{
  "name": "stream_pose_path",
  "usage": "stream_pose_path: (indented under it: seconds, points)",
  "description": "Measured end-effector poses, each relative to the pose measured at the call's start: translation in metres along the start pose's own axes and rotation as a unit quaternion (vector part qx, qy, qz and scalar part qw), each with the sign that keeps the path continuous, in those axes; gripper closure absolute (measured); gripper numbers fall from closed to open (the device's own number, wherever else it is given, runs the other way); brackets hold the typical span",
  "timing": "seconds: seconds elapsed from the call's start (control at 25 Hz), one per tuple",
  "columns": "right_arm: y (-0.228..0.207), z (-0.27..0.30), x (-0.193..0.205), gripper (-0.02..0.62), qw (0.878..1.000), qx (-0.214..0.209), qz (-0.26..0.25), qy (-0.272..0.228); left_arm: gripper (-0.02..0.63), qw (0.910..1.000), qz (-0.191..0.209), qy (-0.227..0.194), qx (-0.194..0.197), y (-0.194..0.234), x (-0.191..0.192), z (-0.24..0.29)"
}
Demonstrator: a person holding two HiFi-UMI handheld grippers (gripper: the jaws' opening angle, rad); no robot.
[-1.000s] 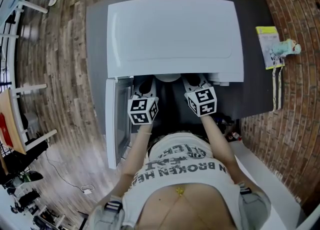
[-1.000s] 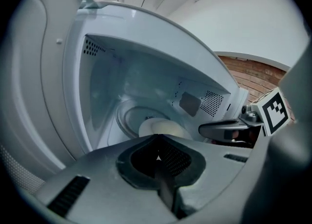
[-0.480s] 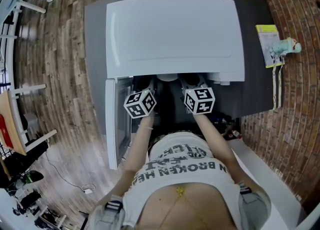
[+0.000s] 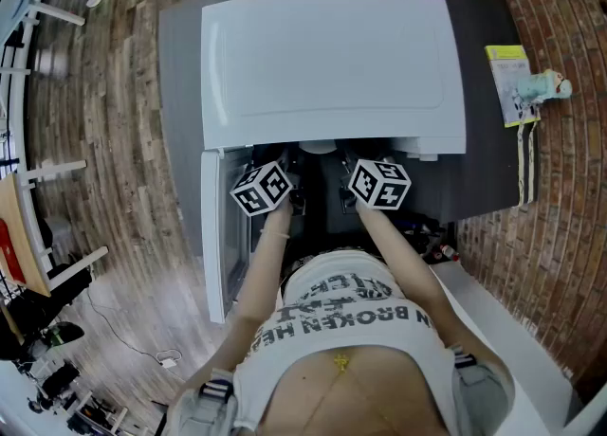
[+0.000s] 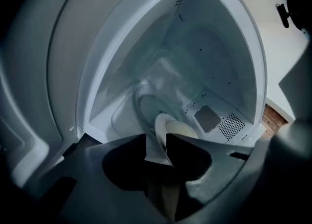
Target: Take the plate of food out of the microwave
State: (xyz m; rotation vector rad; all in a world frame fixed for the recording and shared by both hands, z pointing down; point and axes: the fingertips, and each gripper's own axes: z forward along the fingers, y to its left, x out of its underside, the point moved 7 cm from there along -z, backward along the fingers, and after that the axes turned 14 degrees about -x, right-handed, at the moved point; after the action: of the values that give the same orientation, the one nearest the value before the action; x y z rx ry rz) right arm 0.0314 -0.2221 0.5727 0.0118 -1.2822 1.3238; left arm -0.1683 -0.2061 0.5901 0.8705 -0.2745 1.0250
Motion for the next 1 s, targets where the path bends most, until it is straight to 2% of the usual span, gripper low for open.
stream_pose_path:
  seconds: [0.12,0.28,0.6,0.68,0.76,0.8,1.0]
  points:
    - [-0.002,0.001,0.001,0.437,1.0,0.006,0.022,-0.01,0.495,1.0,-0.004,-0.004,0.004,0.0,-0.002,0.001]
    - [-0.011,0.002,0.003,0.437,0.995,0.013,0.091,-0.032,0.495,0.9999,-0.008,-0.008,0.011,-0.001,-0.002,0.003]
    - [-0.017,0.013,0.001,0.442,0.99,-0.022,0.132,-0.038,0.495,0.999,-0.028,-0.019,0.03,-0.003,-0.004,0.008]
    - [-0.019,0.014,-0.001,0.463,0.988,-0.025,0.148,-0.042,0.5,0.9989,-0.031,-0.018,0.03,-0.002,-0.003,0.008]
    - [-0.023,0.013,-0.001,0.533,0.986,-0.023,0.163,-0.043,0.522,0.9987,-0.037,-0.015,0.032,0.0,-0.002,0.009]
    - [-0.024,0.013,-0.001,0.547,0.985,-0.023,0.168,-0.044,0.534,0.9984,-0.042,-0.013,0.034,0.001,-0.002,0.009]
    - [-0.025,0.012,0.001,0.549,0.985,-0.028,0.168,-0.038,0.543,0.9964,-0.068,-0.009,0.05,0.0,-0.001,0.009]
